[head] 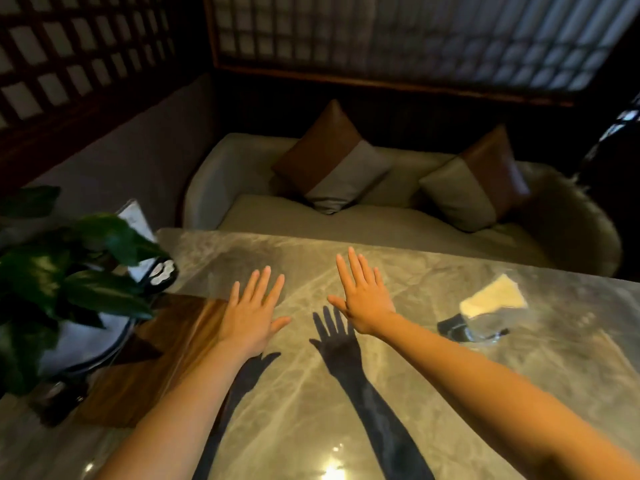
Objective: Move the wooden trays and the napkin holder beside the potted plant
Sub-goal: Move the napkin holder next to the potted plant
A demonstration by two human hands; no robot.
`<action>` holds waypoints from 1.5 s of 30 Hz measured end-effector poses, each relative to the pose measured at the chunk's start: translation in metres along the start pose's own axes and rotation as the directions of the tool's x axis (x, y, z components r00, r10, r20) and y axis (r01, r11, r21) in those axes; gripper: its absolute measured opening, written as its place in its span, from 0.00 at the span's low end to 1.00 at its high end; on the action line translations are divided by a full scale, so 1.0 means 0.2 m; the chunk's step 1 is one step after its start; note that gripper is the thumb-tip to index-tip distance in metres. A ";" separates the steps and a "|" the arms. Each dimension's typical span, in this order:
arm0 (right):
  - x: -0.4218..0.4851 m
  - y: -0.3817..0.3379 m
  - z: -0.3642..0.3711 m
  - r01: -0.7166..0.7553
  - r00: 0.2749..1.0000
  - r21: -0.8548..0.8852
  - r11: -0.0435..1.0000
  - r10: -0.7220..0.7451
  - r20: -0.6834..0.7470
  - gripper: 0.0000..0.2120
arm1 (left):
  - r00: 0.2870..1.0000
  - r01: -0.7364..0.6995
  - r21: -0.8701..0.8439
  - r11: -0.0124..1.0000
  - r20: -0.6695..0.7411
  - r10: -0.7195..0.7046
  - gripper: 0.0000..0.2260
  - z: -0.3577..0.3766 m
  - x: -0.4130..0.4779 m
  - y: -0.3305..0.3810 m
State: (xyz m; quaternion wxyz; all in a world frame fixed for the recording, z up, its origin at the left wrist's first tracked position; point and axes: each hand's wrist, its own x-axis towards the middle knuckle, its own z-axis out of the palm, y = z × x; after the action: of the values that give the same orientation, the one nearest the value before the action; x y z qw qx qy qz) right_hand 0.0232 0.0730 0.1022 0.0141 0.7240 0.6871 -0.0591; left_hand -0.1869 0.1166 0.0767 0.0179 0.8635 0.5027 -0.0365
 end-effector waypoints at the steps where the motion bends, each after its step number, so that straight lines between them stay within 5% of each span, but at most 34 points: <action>1: -0.04 0.08 -0.03 -0.024 1.000 -0.003 1.000 0.024 -0.010 0.35 | 1.000 -0.020 -0.013 1.000 -0.011 0.020 0.32 -0.03 0.03 0.08; 12: -0.48 0.91 -0.20 -0.251 0.964 0.006 0.968 0.250 -0.091 0.37 | 0.976 -0.219 -0.064 0.974 -0.029 0.218 0.33 -0.17 0.32 0.96; 21: -0.65 1.41 -0.12 -0.286 0.955 0.110 0.952 0.293 -0.053 0.40 | 0.967 -0.249 -0.127 0.960 0.027 0.254 0.38 -0.08 0.44 1.51; 32: -0.56 1.66 0.06 -0.241 0.970 0.281 0.929 0.220 0.102 0.48 | 0.985 -0.085 -0.435 0.897 0.099 0.141 0.50 0.03 0.54 1.81; 45: -0.44 1.72 0.14 -0.272 0.961 0.489 0.829 0.206 0.184 0.42 | 0.995 -0.046 -0.578 0.815 0.050 0.092 0.38 0.11 0.55 1.89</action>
State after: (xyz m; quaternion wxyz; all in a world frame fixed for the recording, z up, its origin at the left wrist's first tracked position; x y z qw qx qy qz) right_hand 0.3588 -0.0360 0.0622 -0.1283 0.7770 0.5484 -0.2810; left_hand 0.1956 0.0243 0.0438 0.2985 0.8332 0.4576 0.0852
